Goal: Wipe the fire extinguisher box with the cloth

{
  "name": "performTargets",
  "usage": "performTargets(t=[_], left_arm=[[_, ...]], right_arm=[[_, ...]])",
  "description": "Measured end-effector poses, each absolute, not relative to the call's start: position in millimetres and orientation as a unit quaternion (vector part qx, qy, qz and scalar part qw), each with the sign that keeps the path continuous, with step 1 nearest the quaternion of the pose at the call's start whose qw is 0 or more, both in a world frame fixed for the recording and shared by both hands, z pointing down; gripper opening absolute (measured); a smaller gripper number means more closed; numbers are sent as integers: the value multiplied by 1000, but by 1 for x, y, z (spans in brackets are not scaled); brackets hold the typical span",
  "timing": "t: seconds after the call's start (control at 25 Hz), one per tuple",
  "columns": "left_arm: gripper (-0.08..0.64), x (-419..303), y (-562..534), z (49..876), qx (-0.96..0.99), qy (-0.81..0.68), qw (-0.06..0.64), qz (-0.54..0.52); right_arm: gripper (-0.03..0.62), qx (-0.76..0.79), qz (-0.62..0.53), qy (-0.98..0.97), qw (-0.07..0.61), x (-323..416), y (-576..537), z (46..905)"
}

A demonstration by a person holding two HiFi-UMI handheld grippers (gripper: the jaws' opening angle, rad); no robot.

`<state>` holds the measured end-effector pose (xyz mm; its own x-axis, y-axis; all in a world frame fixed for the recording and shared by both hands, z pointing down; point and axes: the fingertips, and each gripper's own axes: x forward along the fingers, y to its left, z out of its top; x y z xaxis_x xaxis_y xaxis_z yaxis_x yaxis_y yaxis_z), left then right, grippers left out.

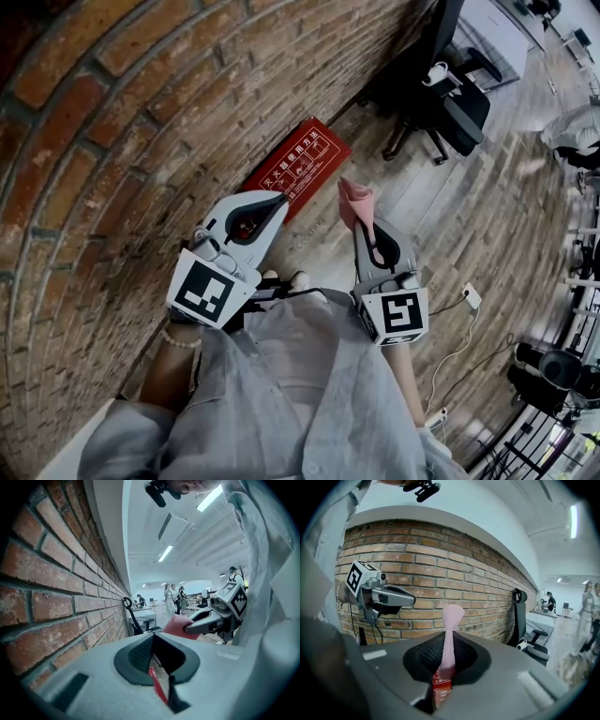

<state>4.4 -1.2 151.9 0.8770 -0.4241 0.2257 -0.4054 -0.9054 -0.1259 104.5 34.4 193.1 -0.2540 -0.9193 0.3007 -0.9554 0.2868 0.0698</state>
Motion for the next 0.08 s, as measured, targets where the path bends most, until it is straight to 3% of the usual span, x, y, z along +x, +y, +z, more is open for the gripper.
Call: performTargets(t=[0.08], left_arm=[[-2, 4, -1, 152, -968, 214, 37, -125]], right_arm=[[26, 594, 64, -789, 143, 104, 35, 193]])
